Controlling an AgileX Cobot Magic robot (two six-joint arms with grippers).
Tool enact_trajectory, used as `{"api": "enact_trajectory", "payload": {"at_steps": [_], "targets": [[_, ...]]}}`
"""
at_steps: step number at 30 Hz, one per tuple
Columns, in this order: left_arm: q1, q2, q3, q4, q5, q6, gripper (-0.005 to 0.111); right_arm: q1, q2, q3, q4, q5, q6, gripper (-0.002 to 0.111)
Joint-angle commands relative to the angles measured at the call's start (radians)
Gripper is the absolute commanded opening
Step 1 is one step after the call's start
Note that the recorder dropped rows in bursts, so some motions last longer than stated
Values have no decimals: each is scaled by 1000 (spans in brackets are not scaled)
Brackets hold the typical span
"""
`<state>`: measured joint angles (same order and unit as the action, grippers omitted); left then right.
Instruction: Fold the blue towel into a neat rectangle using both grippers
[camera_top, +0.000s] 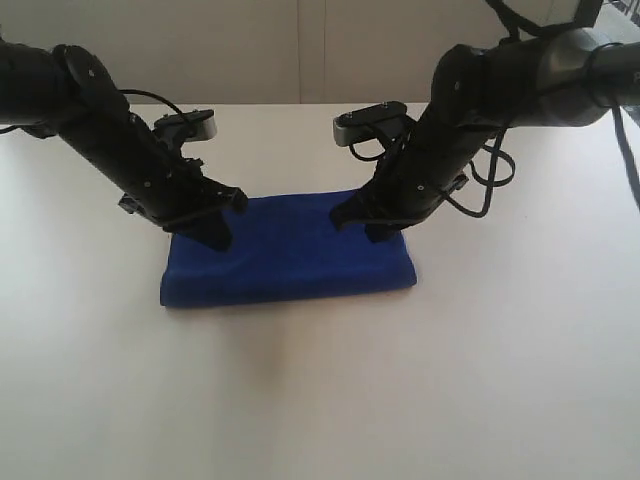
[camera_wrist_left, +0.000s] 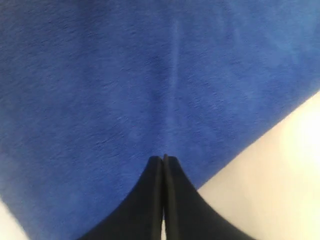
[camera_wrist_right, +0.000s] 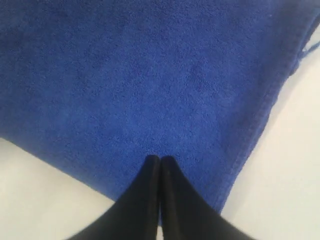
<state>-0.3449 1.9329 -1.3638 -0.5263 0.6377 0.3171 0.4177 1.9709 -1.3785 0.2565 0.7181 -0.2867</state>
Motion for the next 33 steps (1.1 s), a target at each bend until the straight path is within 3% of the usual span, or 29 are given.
{"api": "enact_trajectory", "payload": {"at_steps": [1,15,33], "targets": [[0,16,-4,-119,7,105,0,-10,31,-7,-6,-13,4,0],[-5,119,-4,-90,-4,128,0,-10,63,-5,-6,-13,4,0],[-5,40,-4,-43,16,132,0,-10,80,-5,-8,-13,4,0]]}}
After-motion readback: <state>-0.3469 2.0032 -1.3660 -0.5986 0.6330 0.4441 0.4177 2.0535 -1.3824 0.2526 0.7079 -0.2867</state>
